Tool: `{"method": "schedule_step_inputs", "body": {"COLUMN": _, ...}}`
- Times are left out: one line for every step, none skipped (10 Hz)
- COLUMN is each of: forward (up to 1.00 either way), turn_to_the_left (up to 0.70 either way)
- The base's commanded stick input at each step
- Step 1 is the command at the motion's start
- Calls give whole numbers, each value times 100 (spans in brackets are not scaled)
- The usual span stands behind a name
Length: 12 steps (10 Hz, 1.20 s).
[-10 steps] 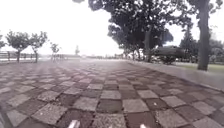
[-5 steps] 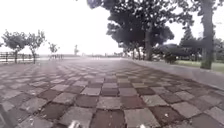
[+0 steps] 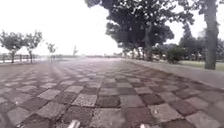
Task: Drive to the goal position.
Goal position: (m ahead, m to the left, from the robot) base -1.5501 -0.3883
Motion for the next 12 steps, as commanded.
{"method": "schedule_step_inputs", "body": {"forward": 70, "turn_to_the_left": 1}}
{"method": "schedule_step_inputs", "body": {"forward": 70, "turn_to_the_left": 1}}
{"method": "schedule_step_inputs", "body": {"forward": 70, "turn_to_the_left": 0}}
{"method": "schedule_step_inputs", "body": {"forward": 70, "turn_to_the_left": -29}}
{"method": "schedule_step_inputs", "body": {"forward": 70, "turn_to_the_left": -34}}
{"method": "schedule_step_inputs", "body": {"forward": 70, "turn_to_the_left": -34}}
{"method": "schedule_step_inputs", "body": {"forward": 70, "turn_to_the_left": -34}}
{"method": "schedule_step_inputs", "body": {"forward": 70, "turn_to_the_left": -34}}
{"method": "schedule_step_inputs", "body": {"forward": 70, "turn_to_the_left": -34}}
{"method": "schedule_step_inputs", "body": {"forward": 70, "turn_to_the_left": -34}}
{"method": "schedule_step_inputs", "body": {"forward": 70, "turn_to_the_left": -34}}
{"method": "schedule_step_inputs", "body": {"forward": 70, "turn_to_the_left": -34}}
